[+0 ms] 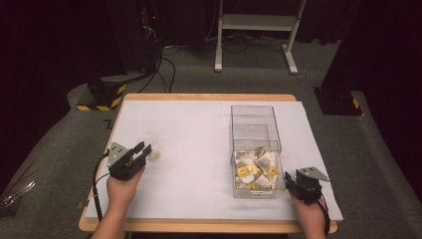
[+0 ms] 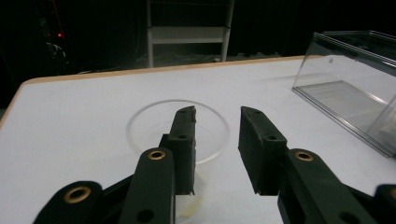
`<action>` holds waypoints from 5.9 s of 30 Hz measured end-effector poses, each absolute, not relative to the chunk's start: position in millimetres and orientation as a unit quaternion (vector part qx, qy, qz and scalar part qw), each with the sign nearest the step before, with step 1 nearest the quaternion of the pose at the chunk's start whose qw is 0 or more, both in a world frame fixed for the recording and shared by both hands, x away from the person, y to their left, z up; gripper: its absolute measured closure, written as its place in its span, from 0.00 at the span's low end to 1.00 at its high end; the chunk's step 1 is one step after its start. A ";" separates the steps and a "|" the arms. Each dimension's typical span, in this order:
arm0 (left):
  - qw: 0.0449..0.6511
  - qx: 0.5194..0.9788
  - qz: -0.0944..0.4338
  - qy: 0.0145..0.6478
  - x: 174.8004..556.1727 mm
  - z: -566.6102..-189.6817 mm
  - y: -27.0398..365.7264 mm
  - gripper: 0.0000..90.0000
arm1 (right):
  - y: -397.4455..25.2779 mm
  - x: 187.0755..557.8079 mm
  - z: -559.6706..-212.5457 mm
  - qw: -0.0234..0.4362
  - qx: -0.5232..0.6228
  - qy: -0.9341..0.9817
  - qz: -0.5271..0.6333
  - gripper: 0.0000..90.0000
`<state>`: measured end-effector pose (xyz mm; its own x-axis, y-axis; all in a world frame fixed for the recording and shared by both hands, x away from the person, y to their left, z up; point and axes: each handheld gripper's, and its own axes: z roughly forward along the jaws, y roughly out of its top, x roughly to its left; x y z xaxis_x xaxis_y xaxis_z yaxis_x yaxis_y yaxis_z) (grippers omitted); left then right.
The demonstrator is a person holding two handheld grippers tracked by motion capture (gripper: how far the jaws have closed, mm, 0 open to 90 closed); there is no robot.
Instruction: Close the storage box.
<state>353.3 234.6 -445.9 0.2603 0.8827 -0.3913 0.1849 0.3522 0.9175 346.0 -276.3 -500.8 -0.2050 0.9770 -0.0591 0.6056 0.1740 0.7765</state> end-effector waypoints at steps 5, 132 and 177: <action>0.624 0.508 0.253 0.538 346.0 -451.1 214.5 0.68 | -277.2 345.6 -500.4 0.289 0.560 0.707 0.322 0.61; 0.590 0.634 0.198 0.459 353.8 -482.6 7.9 0.52 | -250.6 337.1 -469.6 0.259 0.479 0.730 0.413 0.52; 0.573 0.594 0.224 0.519 409.3 -489.2 -21.2 0.48 | -233.3 395.6 -469.9 0.281 0.517 0.695 0.413 0.50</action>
